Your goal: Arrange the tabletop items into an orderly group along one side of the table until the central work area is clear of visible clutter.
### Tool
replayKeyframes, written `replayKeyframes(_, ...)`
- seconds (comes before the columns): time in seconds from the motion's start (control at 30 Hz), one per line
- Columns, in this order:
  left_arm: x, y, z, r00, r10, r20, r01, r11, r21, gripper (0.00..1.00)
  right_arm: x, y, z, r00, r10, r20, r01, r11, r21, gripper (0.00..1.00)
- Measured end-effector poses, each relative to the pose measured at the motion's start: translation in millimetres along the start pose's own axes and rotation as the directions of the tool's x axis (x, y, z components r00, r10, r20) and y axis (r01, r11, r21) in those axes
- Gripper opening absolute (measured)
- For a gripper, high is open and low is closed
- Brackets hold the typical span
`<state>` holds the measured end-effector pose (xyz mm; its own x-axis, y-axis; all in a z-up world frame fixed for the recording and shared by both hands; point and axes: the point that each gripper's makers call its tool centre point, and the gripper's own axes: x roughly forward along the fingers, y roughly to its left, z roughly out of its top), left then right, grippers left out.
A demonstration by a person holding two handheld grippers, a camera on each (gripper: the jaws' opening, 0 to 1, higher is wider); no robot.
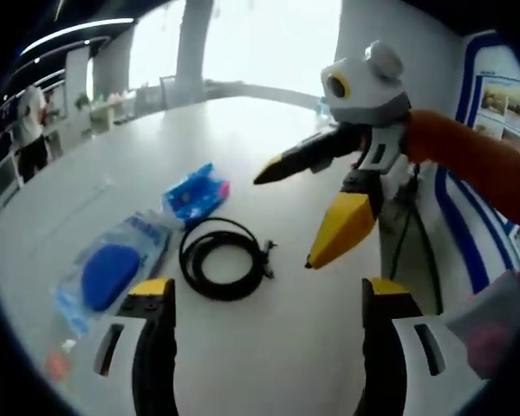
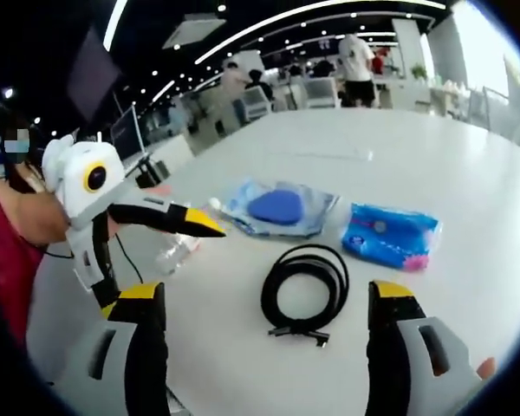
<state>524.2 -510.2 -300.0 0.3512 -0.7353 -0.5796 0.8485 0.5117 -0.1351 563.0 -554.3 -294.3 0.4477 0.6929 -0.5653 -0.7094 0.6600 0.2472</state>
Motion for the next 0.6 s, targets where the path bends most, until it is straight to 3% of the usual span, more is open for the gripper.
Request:
replayKeyframes(0.3, -28, -19.0, -2.5, 0.999, -0.022, 0.033, 0.022, 1.0, 0.004, 0.89, 0, 25, 3.6, 1.0, 0.028, -0.01, -0.028, 0.999, -0.036, 0.97)
replayKeyframes(0.6, -63, -27.1, -14.7, 0.998, -0.003, 0.064, 0.003, 1.0, -0.004, 0.89, 11, 59, 12.5, 0.997, 0.075, -0.018, -0.076, 0.993, -0.088, 0.97)
